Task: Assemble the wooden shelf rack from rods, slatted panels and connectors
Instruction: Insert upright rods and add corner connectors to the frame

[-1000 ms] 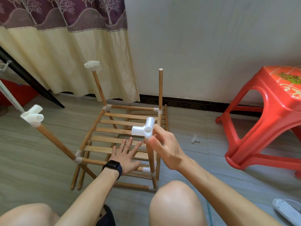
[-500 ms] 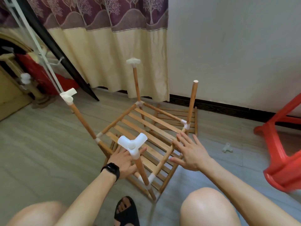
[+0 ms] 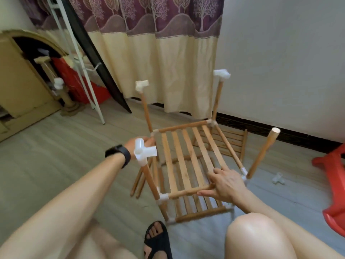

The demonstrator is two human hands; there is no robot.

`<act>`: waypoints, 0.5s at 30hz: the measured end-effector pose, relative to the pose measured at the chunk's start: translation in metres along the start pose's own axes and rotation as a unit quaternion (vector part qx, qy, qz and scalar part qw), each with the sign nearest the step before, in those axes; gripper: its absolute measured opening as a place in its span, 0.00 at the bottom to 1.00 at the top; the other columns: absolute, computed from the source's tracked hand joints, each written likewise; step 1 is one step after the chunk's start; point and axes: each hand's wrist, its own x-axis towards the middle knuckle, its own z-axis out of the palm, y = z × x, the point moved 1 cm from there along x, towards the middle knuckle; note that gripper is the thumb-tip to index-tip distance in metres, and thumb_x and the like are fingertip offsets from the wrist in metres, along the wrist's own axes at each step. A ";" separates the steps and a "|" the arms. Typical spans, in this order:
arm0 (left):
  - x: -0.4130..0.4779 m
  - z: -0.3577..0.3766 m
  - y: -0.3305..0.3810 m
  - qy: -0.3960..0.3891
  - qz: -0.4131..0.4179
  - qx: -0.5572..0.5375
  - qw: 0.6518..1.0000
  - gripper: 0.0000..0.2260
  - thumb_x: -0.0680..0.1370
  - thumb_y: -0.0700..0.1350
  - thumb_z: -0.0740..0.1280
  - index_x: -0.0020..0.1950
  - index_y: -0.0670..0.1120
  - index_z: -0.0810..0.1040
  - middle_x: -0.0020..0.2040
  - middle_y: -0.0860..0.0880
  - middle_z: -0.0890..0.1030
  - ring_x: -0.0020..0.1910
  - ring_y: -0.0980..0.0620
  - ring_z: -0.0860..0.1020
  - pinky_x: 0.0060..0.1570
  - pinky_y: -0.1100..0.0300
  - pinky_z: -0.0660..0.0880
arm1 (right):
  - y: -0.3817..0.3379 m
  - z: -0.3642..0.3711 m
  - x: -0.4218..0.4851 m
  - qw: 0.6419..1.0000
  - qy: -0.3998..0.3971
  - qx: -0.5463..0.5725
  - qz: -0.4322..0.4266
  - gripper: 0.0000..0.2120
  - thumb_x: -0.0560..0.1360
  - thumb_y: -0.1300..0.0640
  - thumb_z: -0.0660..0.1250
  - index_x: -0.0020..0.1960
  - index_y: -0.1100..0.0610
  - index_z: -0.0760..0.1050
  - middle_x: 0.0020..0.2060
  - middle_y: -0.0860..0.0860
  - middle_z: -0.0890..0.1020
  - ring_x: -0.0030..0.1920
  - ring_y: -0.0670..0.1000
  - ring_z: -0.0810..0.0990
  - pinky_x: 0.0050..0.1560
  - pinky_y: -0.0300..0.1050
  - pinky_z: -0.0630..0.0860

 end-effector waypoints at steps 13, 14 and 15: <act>-0.030 -0.086 0.084 0.112 -0.015 -0.053 0.992 0.15 0.83 0.55 0.57 0.54 0.48 0.80 0.43 0.49 0.86 0.44 0.44 0.85 0.40 0.57 0.78 | -0.005 0.002 -0.013 0.997 0.010 0.057 0.044 0.16 0.80 0.36 0.55 0.60 0.43 0.71 0.56 0.45 0.74 0.57 0.50 0.72 0.53 0.46 0.72; -0.034 -0.075 0.086 0.094 -0.020 -0.095 0.991 0.15 0.82 0.57 0.58 0.53 0.49 0.80 0.42 0.50 0.86 0.39 0.47 0.86 0.38 0.58 0.79 | -0.006 0.003 -0.014 0.997 0.013 0.052 0.047 0.16 0.81 0.36 0.54 0.61 0.43 0.70 0.56 0.45 0.75 0.57 0.50 0.72 0.52 0.46 0.72; -0.037 -0.061 0.087 0.089 -0.008 -0.091 0.992 0.14 0.81 0.57 0.60 0.51 0.51 0.81 0.42 0.51 0.85 0.35 0.50 0.85 0.38 0.59 0.79 | -0.007 0.005 -0.014 0.997 0.011 0.058 0.049 0.15 0.81 0.37 0.52 0.61 0.42 0.70 0.56 0.45 0.75 0.59 0.51 0.72 0.51 0.47 0.73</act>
